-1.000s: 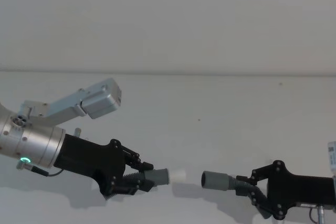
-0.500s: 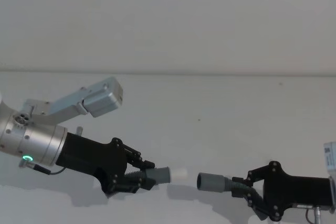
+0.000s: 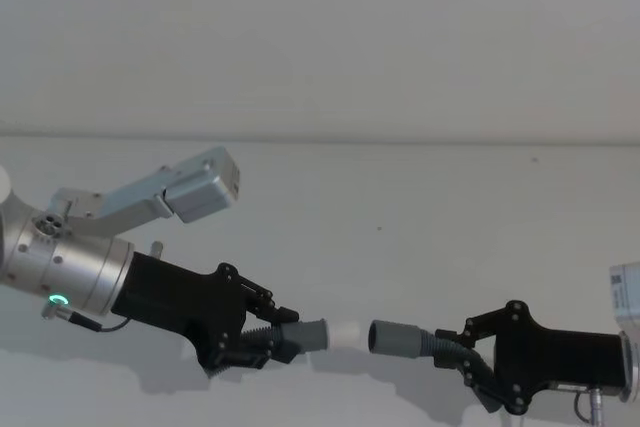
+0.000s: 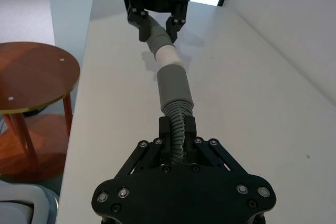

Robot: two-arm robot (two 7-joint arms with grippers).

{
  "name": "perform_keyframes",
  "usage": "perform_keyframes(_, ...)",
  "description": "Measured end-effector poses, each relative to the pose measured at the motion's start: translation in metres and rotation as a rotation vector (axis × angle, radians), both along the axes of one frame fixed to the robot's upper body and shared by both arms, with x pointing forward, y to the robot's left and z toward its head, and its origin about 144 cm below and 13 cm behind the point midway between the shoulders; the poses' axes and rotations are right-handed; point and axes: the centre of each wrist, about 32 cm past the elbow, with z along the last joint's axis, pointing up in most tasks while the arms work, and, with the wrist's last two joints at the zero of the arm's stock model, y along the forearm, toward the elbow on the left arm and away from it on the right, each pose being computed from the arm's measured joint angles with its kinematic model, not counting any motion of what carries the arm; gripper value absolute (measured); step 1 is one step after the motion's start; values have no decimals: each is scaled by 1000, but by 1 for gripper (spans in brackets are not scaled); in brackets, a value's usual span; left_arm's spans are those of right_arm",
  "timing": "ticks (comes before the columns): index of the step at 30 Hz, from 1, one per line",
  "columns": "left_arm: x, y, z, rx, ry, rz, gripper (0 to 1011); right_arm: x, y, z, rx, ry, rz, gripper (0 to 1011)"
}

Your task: Use both hands to pick up one end of the pipe from the table, align the ends, and insert them.

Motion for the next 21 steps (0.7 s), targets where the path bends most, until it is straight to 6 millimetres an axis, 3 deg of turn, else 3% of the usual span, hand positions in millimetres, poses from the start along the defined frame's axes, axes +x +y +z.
perform_keyframes(21,1,-2,4,-9,-4,-13,351,1,4,-1,-13,-3,4,130)
